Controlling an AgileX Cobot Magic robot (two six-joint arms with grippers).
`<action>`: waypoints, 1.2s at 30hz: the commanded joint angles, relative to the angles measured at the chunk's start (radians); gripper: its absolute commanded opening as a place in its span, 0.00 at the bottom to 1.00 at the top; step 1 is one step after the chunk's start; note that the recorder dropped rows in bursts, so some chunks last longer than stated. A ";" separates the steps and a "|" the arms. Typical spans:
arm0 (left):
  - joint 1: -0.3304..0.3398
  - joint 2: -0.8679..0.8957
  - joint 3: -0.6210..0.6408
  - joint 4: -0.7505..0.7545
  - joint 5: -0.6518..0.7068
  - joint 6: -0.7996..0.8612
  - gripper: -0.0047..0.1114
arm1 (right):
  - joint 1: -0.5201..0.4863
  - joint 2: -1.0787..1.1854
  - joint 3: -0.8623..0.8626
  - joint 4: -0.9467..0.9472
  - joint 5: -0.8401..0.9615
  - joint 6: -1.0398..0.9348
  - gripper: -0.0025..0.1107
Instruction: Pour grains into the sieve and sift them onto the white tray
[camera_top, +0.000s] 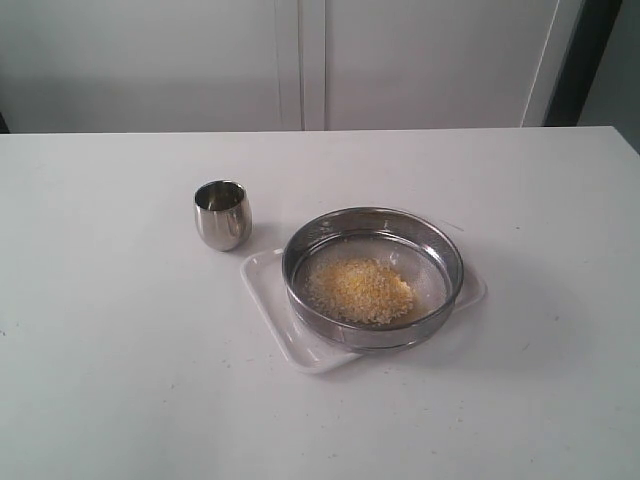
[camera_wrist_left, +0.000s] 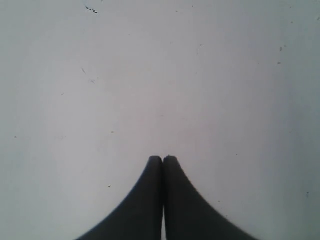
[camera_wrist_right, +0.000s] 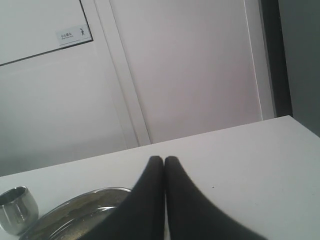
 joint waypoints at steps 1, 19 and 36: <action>0.000 -0.008 0.007 0.001 0.005 0.006 0.04 | -0.002 -0.006 0.005 -0.006 -0.018 -0.032 0.02; 0.000 -0.008 0.007 0.001 0.005 0.006 0.04 | -0.002 -0.006 -0.054 -0.010 0.060 -0.163 0.02; 0.000 -0.008 0.007 0.001 0.005 0.006 0.04 | -0.002 0.110 -0.364 -0.023 0.479 -0.158 0.02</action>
